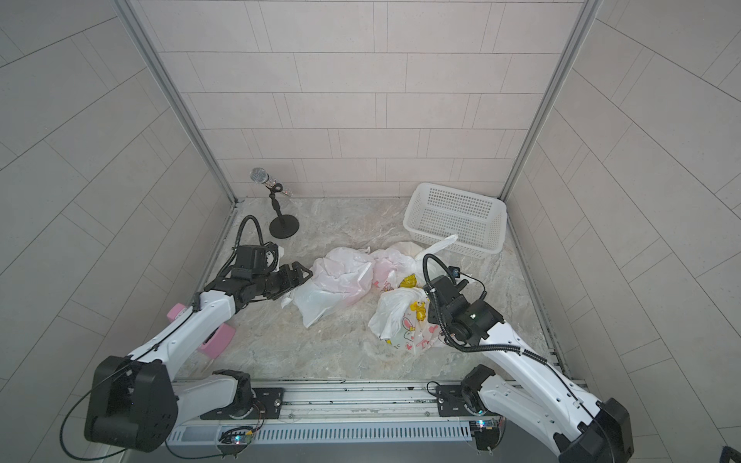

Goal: Untie the knot of a plastic bag & take out the apple
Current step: Move the plastic bag to the center of the board, then adjust the plastic bag at the center of the board.

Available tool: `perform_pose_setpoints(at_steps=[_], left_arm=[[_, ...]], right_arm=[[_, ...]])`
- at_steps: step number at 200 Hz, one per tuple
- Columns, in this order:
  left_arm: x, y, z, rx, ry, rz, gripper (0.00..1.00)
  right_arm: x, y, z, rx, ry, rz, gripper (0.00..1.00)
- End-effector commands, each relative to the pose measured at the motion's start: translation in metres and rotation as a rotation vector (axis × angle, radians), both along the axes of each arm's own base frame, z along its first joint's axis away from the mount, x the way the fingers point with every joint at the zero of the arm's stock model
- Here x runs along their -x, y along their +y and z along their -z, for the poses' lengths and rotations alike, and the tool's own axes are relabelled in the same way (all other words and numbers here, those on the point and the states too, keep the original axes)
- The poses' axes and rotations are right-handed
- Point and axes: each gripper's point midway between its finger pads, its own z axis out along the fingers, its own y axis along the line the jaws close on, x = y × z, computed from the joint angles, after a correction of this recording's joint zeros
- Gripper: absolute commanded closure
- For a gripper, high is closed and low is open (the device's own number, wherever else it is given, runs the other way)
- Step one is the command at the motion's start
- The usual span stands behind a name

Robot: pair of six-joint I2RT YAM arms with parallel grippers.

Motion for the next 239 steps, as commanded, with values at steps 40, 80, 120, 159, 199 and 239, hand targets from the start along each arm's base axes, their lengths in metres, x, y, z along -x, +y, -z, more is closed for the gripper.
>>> perform_pose_setpoints(at_steps=[40,80,120,159,199,239], left_arm=[[-0.012,-0.021,0.012,-0.090,0.037,0.062,0.14],[-0.006,-0.066,0.012,-0.026,0.074,0.199,0.57],[0.010,-0.096,-0.002,0.081,0.057,0.173,0.73],[0.017,-0.114,-0.041,0.274,-0.014,0.168,0.56],[0.019,-0.076,-0.050,0.245,-0.016,0.106,0.43],[0.019,-0.028,-0.054,0.185,-0.044,-0.017,0.35]], right_arm=[[-0.005,0.070,-0.091,-0.008,-0.185,-0.292,0.37],[-0.010,0.190,-0.104,-0.246,-0.220,-0.597,0.31],[-0.004,0.239,-0.082,-0.278,-0.181,-0.733,0.31],[-0.017,0.247,-0.049,-0.298,-0.168,-0.689,0.22],[-0.049,0.256,-0.019,-0.242,-0.136,-0.659,0.19],[-0.066,0.277,0.020,-0.183,-0.047,-0.687,0.42]])
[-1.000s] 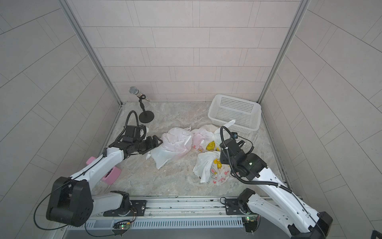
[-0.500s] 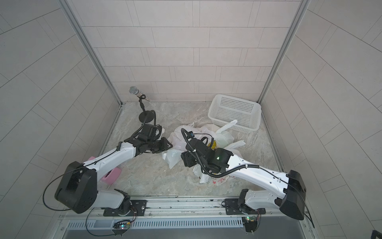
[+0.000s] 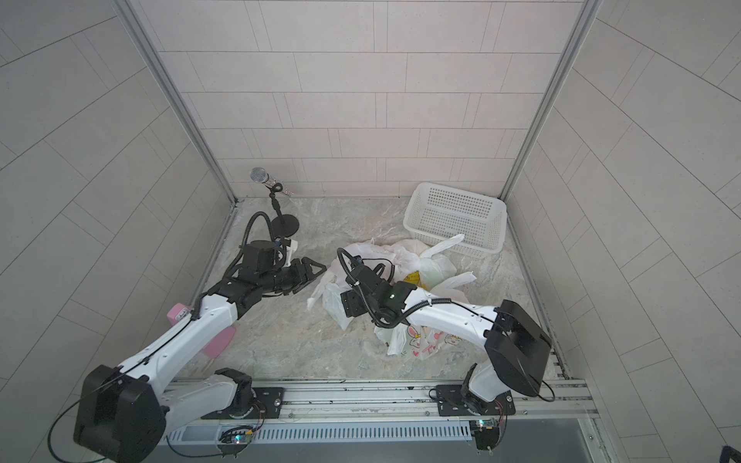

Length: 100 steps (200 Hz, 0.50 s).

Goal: Untie the knot of a plastic bag & take out the apple
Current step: Adjust the plastic bag at the center of the board.

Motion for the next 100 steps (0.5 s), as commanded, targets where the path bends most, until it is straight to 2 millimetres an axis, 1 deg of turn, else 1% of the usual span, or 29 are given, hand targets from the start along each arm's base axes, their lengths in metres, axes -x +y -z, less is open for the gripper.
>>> perform_pose_setpoints(at_steps=[1,7,12,18,30,39,52,61,69,87,95,100], left_arm=[[0.008,0.025,0.005,-0.032,0.019,-0.060,0.35],[0.007,0.032,0.004,-0.029,0.013,-0.086,0.35],[0.006,0.038,0.003,-0.028,0.005,-0.105,0.35],[0.005,0.045,-0.001,-0.021,-0.003,-0.127,0.34],[0.004,0.060,-0.009,-0.016,-0.020,-0.165,0.34],[0.003,0.073,-0.015,-0.019,-0.026,-0.197,0.33],[0.003,0.085,-0.024,-0.031,-0.031,-0.221,0.32],[0.003,0.093,-0.028,-0.045,-0.033,-0.235,0.32],[0.002,0.099,-0.031,-0.057,-0.037,-0.241,0.32],[-0.001,0.109,-0.036,-0.066,-0.041,-0.269,0.32],[-0.003,0.112,-0.036,-0.073,-0.047,-0.282,0.32],[-0.003,0.114,-0.035,-0.078,-0.046,-0.288,0.32]], right_arm=[[-0.011,0.018,0.009,0.005,0.012,-0.038,0.44],[-0.010,0.025,0.013,0.005,0.031,-0.062,0.54],[-0.010,0.032,0.015,0.005,0.048,-0.085,0.66],[-0.008,0.042,0.016,-0.008,0.067,-0.117,0.76],[-0.005,0.067,0.011,-0.035,0.074,-0.183,0.91],[-0.003,0.088,-0.002,-0.056,0.053,-0.233,0.99],[0.002,0.112,-0.021,-0.070,0.018,-0.298,1.00],[0.003,0.121,-0.034,-0.085,0.003,-0.315,1.00],[0.004,0.125,-0.045,-0.115,-0.006,-0.321,1.00],[0.011,0.122,-0.065,-0.190,-0.042,-0.340,1.00],[0.016,0.113,-0.063,-0.190,-0.056,-0.340,1.00],[0.017,0.104,-0.057,-0.180,-0.060,-0.324,1.00]])
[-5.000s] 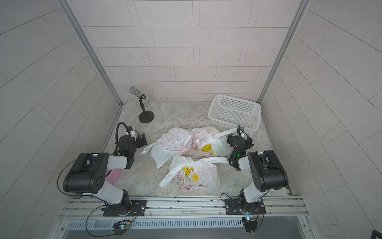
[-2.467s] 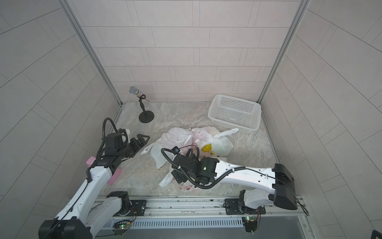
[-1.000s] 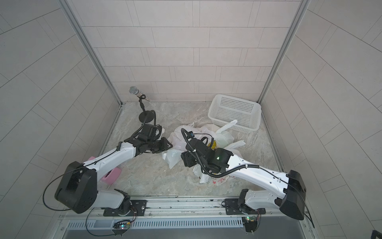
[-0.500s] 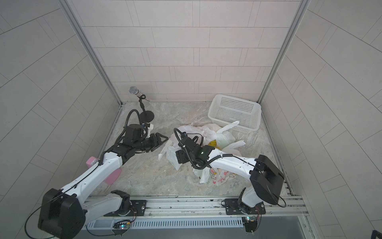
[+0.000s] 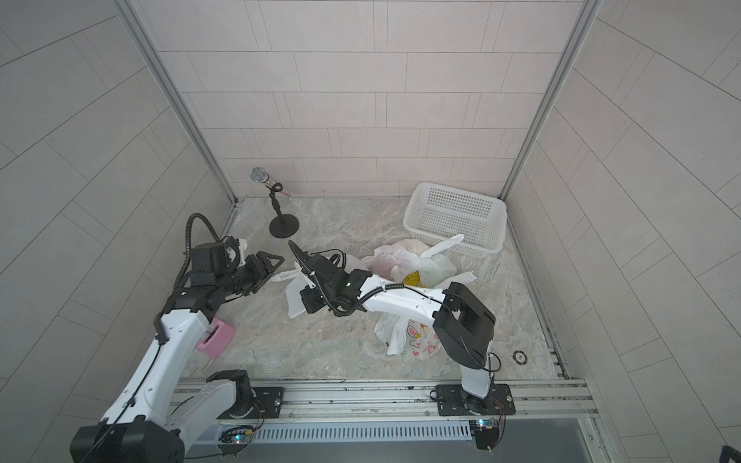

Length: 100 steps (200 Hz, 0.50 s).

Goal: Untie the knot of a plastic bag & take out the apple
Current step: Adjust the plastic bag at the center of the board.

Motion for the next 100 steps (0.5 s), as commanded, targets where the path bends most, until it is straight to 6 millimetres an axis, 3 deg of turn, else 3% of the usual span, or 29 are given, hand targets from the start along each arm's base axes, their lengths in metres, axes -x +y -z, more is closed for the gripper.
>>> perform_pose_setpoints(at_steps=[1,29,64,79,91,100], left_arm=[[0.002,0.006,-0.005,-0.031,-0.006,0.004,0.32],[-0.001,0.006,0.012,-0.014,0.006,-0.010,0.31],[-0.003,-0.004,0.036,0.052,0.064,0.033,0.32],[0.000,-0.009,0.050,0.045,0.099,0.050,0.32],[0.005,-0.011,0.065,0.029,0.137,0.050,0.33],[0.008,-0.013,0.075,0.030,0.158,0.056,0.33]], right_arm=[[0.009,-0.023,-0.012,-0.033,-0.036,-0.001,1.00],[0.031,-0.072,0.038,0.002,0.023,0.069,1.00],[0.050,-0.125,0.068,0.009,0.044,0.184,1.00],[0.050,-0.140,0.063,0.034,0.022,0.212,0.82],[0.051,-0.145,0.047,0.078,-0.016,0.206,0.65],[0.052,-0.147,0.031,0.113,-0.060,0.193,0.59]])
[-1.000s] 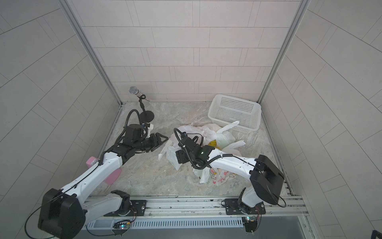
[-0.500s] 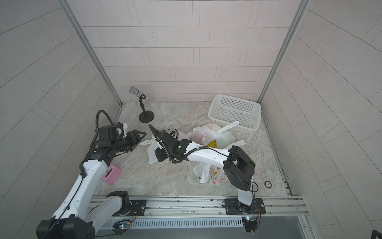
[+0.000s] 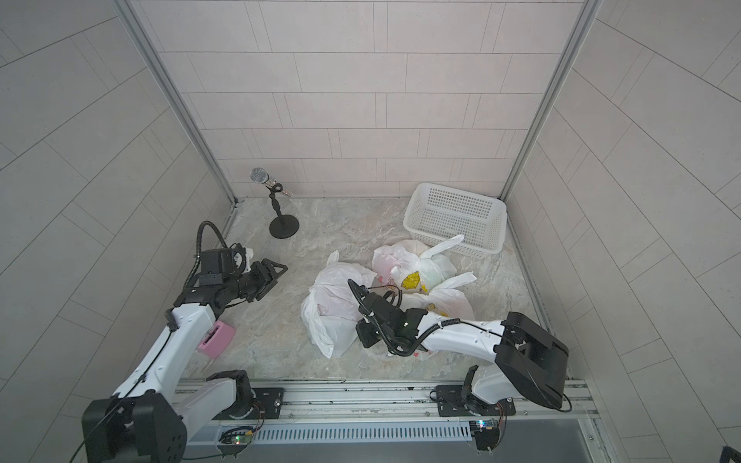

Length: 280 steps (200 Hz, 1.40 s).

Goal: Untie the knot of a plastic bag & take out the apple
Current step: Adjust the plastic bag at the center of the board, then untie the plastic bag at the center of the board.

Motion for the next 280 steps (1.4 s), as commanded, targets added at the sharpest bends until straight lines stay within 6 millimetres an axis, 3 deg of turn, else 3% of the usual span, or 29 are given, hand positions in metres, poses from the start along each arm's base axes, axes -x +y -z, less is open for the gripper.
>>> perform_pose_setpoints(at_steps=[1,25,47,63,89,111,124,148,160,170,198,211,231,247,280], left_arm=[[0.006,-0.009,0.018,0.001,0.024,0.030,0.33],[0.007,-0.023,0.030,0.023,0.042,0.052,0.33],[0.009,-0.035,0.035,-0.002,0.048,0.088,0.33],[0.008,-0.044,0.038,0.023,0.050,0.102,0.33],[0.016,-0.052,0.038,0.041,0.065,0.129,0.36],[0.040,-0.021,0.048,-0.111,0.094,0.020,0.40],[0.052,-0.008,0.050,-0.148,0.064,-0.046,0.39],[0.056,-0.014,0.045,-0.059,-0.027,-0.081,0.38],[0.057,-0.025,0.044,-0.041,-0.044,-0.042,0.37],[0.058,-0.035,0.045,-0.044,-0.048,0.002,0.35],[0.049,-0.069,0.054,-0.010,-0.063,0.126,0.33],[0.045,-0.080,0.061,0.020,-0.032,0.167,0.33],[0.038,-0.098,0.069,0.066,-0.003,0.231,0.38],[0.031,-0.114,0.064,0.115,-0.028,0.274,0.47],[0.025,-0.128,0.051,0.141,-0.073,0.299,0.91]], right_arm=[[-0.013,0.000,-0.056,0.002,-0.139,0.028,0.59],[-0.006,0.006,-0.095,0.087,-0.264,-0.038,0.44],[0.007,0.043,-0.118,0.047,-0.336,-0.157,0.35],[0.008,0.069,-0.115,0.062,-0.334,-0.209,0.30],[-0.031,0.077,-0.114,0.113,-0.365,-0.114,0.27],[-0.061,0.075,-0.108,0.205,-0.389,-0.086,0.28],[-0.068,0.081,-0.099,0.240,-0.388,-0.110,0.27],[-0.069,0.095,-0.071,0.274,-0.340,-0.173,0.29],[-0.071,0.094,-0.061,0.299,-0.323,-0.171,0.33],[-0.078,0.090,-0.058,0.309,-0.299,-0.145,0.44],[-0.090,0.074,-0.057,0.258,-0.217,-0.074,0.88],[-0.090,0.070,-0.060,0.218,-0.213,-0.059,1.00],[-0.088,0.064,-0.065,0.122,-0.191,-0.028,1.00],[-0.091,0.056,-0.069,0.037,-0.167,0.016,1.00],[-0.102,0.034,-0.084,-0.056,-0.182,0.085,1.00]])
